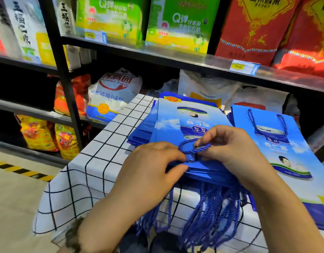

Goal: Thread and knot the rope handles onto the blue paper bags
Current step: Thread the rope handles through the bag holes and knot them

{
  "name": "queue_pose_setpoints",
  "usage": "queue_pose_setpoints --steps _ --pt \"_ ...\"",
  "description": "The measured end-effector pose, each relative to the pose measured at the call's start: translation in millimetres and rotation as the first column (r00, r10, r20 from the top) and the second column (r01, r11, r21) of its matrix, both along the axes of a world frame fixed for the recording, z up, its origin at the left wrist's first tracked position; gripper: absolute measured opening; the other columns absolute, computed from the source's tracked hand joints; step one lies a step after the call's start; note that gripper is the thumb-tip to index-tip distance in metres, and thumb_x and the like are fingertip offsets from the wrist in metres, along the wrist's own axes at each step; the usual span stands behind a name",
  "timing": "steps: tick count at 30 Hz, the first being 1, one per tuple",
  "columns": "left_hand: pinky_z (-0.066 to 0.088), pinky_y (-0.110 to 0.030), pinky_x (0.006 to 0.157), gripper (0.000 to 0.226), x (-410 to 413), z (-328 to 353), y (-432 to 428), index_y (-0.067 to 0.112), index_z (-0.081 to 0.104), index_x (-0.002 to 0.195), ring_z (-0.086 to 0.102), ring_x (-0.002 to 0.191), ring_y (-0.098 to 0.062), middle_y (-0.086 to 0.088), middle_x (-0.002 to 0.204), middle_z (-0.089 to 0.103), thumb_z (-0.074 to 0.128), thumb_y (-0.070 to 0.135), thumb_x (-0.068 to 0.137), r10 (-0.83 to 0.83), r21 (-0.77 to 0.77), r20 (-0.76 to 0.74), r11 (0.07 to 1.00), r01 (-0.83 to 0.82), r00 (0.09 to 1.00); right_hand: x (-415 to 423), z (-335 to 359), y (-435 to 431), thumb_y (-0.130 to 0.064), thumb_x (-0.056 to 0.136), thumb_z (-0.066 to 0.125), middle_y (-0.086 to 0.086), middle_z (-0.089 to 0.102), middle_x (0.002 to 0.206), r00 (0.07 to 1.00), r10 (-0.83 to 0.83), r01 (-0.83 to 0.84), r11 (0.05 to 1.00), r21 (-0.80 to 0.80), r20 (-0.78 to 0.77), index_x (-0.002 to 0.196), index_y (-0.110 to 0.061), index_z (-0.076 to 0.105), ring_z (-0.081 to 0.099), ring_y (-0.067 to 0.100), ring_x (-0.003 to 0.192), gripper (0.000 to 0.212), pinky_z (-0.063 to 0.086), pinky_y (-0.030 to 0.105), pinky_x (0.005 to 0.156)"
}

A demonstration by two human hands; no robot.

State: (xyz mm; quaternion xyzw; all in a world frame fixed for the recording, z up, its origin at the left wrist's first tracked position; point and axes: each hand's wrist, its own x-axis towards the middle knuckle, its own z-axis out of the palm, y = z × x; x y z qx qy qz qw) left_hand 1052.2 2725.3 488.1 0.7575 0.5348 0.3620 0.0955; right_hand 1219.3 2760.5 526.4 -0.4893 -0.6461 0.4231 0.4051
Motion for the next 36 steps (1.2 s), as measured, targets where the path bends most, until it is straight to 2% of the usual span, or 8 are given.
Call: queue_pose_setpoints --steps 7,10,15,18,20,27,32,36 --pt "0.043 -0.029 0.088 0.032 -1.6 8.8 -0.7 0.037 0.067 0.103 0.055 0.104 -0.001 0.018 0.11 0.064 0.053 0.056 0.081 0.014 -0.137 -0.066 0.99 -0.023 0.998 -4.5 -0.8 -2.7 0.011 0.071 0.068 0.001 0.064 0.07 0.999 0.026 -0.027 0.999 0.032 0.026 0.065 -0.014 0.056 0.062 0.017 0.058 0.028 0.055 0.026 0.062" --pt "0.043 -0.031 0.085 0.027 -2.1 13.0 -1.1 0.038 0.067 0.1 0.057 0.099 -0.005 0.017 0.105 0.066 0.053 0.052 0.082 0.013 -0.165 -0.077 0.986 -0.025 0.997 -5.0 -0.9 -2.9 0.007 0.071 0.069 -0.003 0.063 0.064 0.997 0.04 -0.042 0.999 0.026 0.072 0.066 -0.012 0.056 0.062 0.018 0.058 0.024 0.054 0.027 0.062" --pt "0.045 -0.032 0.082 0.027 -3.3 11.7 -0.8 0.038 0.07 0.095 0.059 0.095 -0.004 0.016 0.099 0.069 0.054 0.055 0.082 0.015 -0.156 -0.001 0.988 -0.015 1.0 -0.1 4.3 -1.1 0.01 0.074 0.065 0.0 0.067 0.059 0.994 0.057 -0.058 0.998 0.01 0.092 0.07 -0.01 0.055 0.063 0.01 0.052 0.023 0.049 0.014 0.052" --pt "0.045 -0.032 0.083 0.029 -3.1 10.0 -0.2 0.038 0.07 0.095 0.059 0.095 -0.003 0.018 0.1 0.069 0.054 0.057 0.08 0.013 -0.149 0.002 0.989 -0.013 1.0 4.4 6.7 -0.4 0.012 0.075 0.063 0.008 0.068 0.072 0.99 0.084 -0.085 0.996 0.005 0.114 0.071 -0.01 0.055 0.069 0.018 0.065 0.023 0.056 0.022 0.062" --pt "0.046 -0.031 0.083 0.032 -3.1 9.5 0.4 0.038 0.07 0.094 0.059 0.095 -0.001 0.019 0.099 0.069 0.053 0.059 0.078 0.022 -0.142 0.025 0.99 -0.018 0.999 5.7 7.0 0.9 0.013 0.076 0.062 0.004 0.067 0.069 0.989 0.103 -0.102 0.995 -0.016 0.106 0.071 -0.01 0.054 0.07 0.018 0.066 0.024 0.056 0.026 0.067" --pt "0.047 -0.033 0.081 0.037 -0.6 6.2 1.5 0.037 0.07 0.09 0.061 0.091 -0.001 0.017 0.094 0.07 0.048 0.057 0.069 0.046 -0.135 0.083 0.99 -0.035 0.995 6.3 4.2 4.2 0.011 0.078 0.061 0.004 0.065 0.063 0.986 0.127 -0.126 0.992 -0.015 0.106 0.07 -0.011 0.053 0.069 0.017 0.064 0.025 0.057 0.023 0.061" --pt "0.048 -0.034 0.079 0.039 -1.0 6.2 1.5 0.044 0.062 0.096 0.061 0.089 -0.002 0.018 0.093 0.07 0.045 0.063 0.068 0.029 -0.135 0.07 0.991 -0.02 0.997 6.3 2.2 4.8 0.011 0.076 0.063 0.01 0.066 0.068 0.972 0.144 -0.149 0.989 0.013 0.187 0.069 -0.01 0.053 0.068 0.019 0.064 0.024 0.053 0.02 0.058" --pt "0.047 -0.034 0.071 0.036 0.4 4.3 2.3 0.036 0.069 0.086 0.06 0.077 -0.005 0.014 0.083 0.07 0.044 0.058 0.071 0.054 -0.139 0.084 0.989 -0.042 0.995 0.7 5.7 3.8 0.003 0.074 0.069 0.003 0.067 0.069 0.91 0.148 -0.197 0.976 0.092 0.387 0.067 -0.018 0.056 0.063 0.016 0.067 0.026 0.05 0.023 0.062"
